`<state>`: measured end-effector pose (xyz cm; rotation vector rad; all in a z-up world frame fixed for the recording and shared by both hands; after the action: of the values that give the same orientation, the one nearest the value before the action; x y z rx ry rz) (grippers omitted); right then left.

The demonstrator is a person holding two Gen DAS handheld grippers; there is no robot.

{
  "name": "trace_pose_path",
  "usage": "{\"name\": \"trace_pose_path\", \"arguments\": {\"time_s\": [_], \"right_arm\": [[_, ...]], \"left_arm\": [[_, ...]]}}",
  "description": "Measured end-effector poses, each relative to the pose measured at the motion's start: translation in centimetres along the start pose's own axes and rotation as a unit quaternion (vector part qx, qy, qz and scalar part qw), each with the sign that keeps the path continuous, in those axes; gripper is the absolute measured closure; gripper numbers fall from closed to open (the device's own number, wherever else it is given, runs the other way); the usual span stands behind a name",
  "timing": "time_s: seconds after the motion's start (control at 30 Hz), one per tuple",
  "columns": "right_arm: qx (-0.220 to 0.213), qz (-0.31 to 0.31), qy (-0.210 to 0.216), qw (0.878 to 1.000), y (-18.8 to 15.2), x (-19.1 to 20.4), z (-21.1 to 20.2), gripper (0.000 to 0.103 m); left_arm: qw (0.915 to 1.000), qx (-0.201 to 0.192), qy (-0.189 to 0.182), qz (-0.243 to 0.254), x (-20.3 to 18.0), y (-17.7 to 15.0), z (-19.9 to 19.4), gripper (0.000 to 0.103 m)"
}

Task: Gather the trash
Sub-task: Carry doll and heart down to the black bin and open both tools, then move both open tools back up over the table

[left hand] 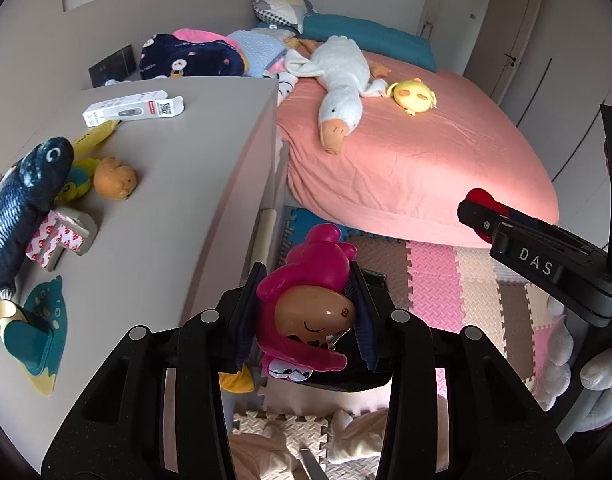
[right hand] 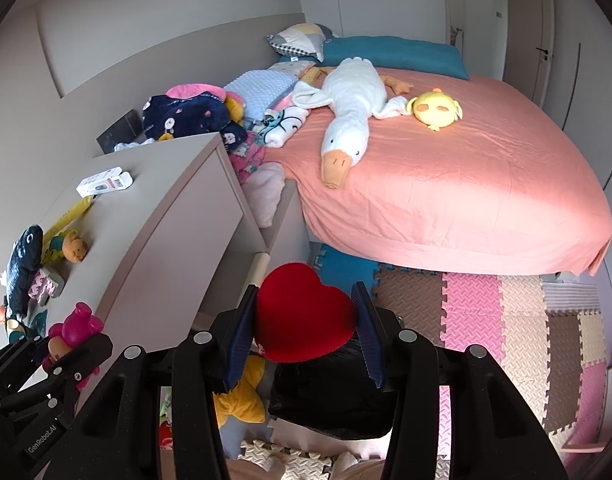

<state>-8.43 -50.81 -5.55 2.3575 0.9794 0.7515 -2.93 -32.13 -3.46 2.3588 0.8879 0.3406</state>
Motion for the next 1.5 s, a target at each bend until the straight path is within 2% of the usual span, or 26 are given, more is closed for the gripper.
{"name": "trace_pose_path", "arguments": {"time_s": [0.17,0.23,0.27,0.3,0.33,0.37,0.47,0.67,0.87,1.17,1.5], "right_arm": [[-0.001,0.020,-0.024,1.000,1.2,-2.5,0.9,0.055],[-0.001,0.028,-0.030,0.999,1.8,-3.2,1.3,0.054],[0.001,0.033,-0.037,0.999,2.1,-3.6,1.6,0.040],[0.001,0.039,-0.048,0.998,2.3,-3.9,1.7,0.031],[-0.003,0.047,-0.062,0.997,2.6,-4.3,1.7,0.021],[-0.011,0.053,-0.069,0.996,2.7,-4.6,1.5,0.021],[-0.019,0.061,-0.072,0.995,2.8,-5.1,1.4,0.021],[-0.017,0.061,-0.049,0.997,2.4,-4.3,1.5,0.021],[-0.010,0.052,-0.029,0.998,1.9,-2.4,1.7,0.021],[-0.001,0.014,-0.004,1.000,0.6,1.8,1.5,0.021],[0.020,-0.033,0.026,0.999,-1.5,7.5,2.0,0.021]], "left_arm": [[0.9998,0.010,-0.014,0.013,-2.1,0.5,2.1,0.063],[0.9992,0.009,-0.035,0.017,-2.8,0.7,2.8,0.063],[0.9986,0.006,-0.049,0.018,-3.1,0.9,3.1,0.053],[0.9985,0.000,-0.053,0.015,-3.2,0.9,3.2,0.040],[0.9988,-0.007,-0.047,0.010,-3.2,1.0,3.1,0.017],[0.9991,-0.017,-0.039,0.005,-3.1,1.1,2.8,0.010],[0.9988,-0.037,-0.032,-0.002,-2.6,1.3,2.1,0.009],[0.9983,-0.043,-0.008,-0.037,-0.3,1.1,1.0,0.009],[0.9980,-0.042,0.015,-0.045,1.5,0.1,0.1,0.009],[0.9966,-0.052,0.042,-0.047,4.2,-1.4,-2.2,0.009],[0.9914,-0.061,0.083,-0.080,8.9,-4.0,-5.1,0.009]]}}
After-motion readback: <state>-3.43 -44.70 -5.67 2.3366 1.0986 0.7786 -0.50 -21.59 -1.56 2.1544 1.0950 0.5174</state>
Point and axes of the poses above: each gripper's, at about its wrist camera, not at the fingertips, and z roughly the way its jaws point, x to its left, y to its top, the point moved 3 cm from there along z, roughly the way its jaws point, and after that the axes turned 13 degrees about z, right-handed, at the moved point
